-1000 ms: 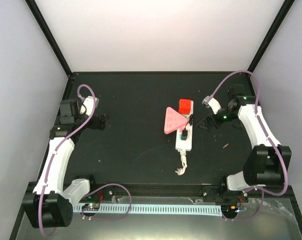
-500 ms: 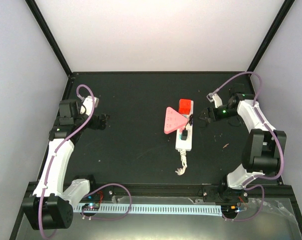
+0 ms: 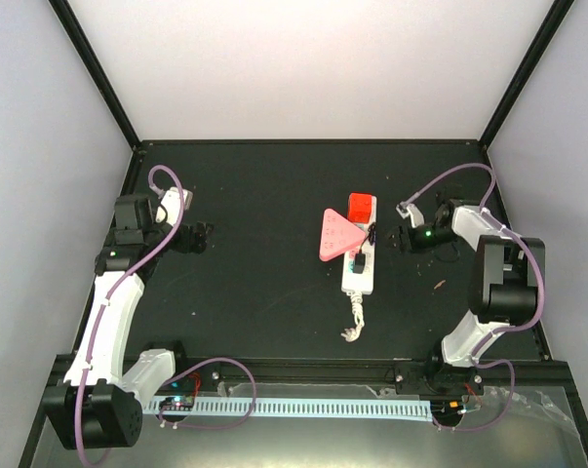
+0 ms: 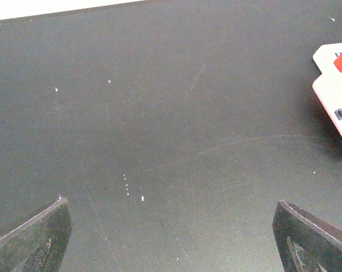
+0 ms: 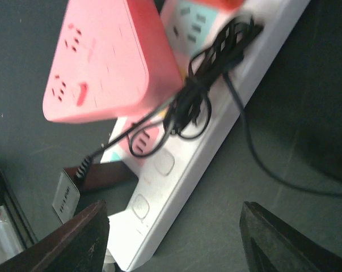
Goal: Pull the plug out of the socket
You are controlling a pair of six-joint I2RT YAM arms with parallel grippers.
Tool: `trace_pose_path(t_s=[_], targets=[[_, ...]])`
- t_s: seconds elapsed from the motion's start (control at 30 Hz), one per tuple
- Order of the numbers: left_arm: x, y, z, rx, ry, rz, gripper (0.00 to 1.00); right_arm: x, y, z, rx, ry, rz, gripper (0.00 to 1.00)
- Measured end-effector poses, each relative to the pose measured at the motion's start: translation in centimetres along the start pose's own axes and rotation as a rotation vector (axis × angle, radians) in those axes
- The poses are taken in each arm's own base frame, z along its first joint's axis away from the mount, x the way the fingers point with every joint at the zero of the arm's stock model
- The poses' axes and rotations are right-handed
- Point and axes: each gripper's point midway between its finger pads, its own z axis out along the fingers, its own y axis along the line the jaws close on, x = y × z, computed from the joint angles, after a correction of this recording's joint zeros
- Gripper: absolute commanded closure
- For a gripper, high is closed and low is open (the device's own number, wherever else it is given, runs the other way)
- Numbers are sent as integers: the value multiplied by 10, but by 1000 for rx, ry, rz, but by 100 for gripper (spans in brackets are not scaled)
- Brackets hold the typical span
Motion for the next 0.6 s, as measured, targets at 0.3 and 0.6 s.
trace_pose_path(t_s=[0.3,0.6], targets=[[-6,1,-2,-4,-11,5,1,28,-6,19,-25,17,73,40],[-13,1,-5,-7,-29,12,1,26,-6,29,-39,-19,88,44]])
